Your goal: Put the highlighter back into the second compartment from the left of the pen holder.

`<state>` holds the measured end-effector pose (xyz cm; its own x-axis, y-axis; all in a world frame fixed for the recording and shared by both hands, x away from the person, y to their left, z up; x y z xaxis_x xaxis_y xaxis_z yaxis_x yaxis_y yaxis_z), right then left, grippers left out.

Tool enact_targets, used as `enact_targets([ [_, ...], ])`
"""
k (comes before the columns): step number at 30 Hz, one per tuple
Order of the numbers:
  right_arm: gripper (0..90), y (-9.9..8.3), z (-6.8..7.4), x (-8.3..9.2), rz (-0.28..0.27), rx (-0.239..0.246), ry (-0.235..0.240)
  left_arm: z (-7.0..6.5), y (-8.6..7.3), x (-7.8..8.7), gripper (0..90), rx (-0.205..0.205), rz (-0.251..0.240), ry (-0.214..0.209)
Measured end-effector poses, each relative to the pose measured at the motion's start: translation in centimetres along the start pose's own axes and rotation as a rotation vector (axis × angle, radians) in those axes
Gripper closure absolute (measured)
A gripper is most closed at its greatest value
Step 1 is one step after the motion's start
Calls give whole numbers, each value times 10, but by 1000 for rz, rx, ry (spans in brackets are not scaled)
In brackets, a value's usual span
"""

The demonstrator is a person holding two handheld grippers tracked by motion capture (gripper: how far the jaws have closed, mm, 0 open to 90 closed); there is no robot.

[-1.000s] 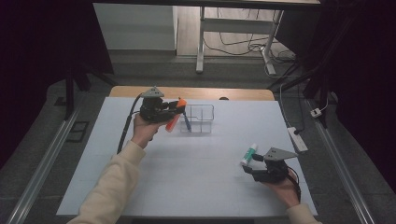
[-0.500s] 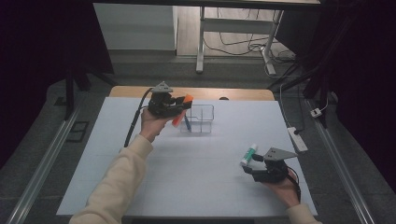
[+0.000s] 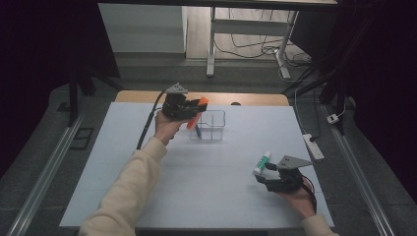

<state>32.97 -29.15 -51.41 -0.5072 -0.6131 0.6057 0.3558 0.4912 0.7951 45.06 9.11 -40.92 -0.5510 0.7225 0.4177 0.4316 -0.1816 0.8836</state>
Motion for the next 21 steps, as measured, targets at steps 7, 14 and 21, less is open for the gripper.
enact_targets([
  [7,345,0,0,0,-1,-2,2,2,3,-9,645,1,11,-1],
  [14,345,-1,0,-1,4,-4,1,6,7,-16,645,9,10,0],
  [21,345,-1,-1,-1,3,-6,2,8,12,-24,645,4,10,5],
])
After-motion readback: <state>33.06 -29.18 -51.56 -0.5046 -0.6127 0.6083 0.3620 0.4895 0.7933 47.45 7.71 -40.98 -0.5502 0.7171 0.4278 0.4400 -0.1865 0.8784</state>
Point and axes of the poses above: each handheld gripper's, and its own axes: x roughly backward along the jaws, y roughly out of its top, z roughly to its left, the point moved 1 cm from there along -x, roughly forward along the jaws, and after that the axes turned 1 degree about x, right-handed, at the moved point
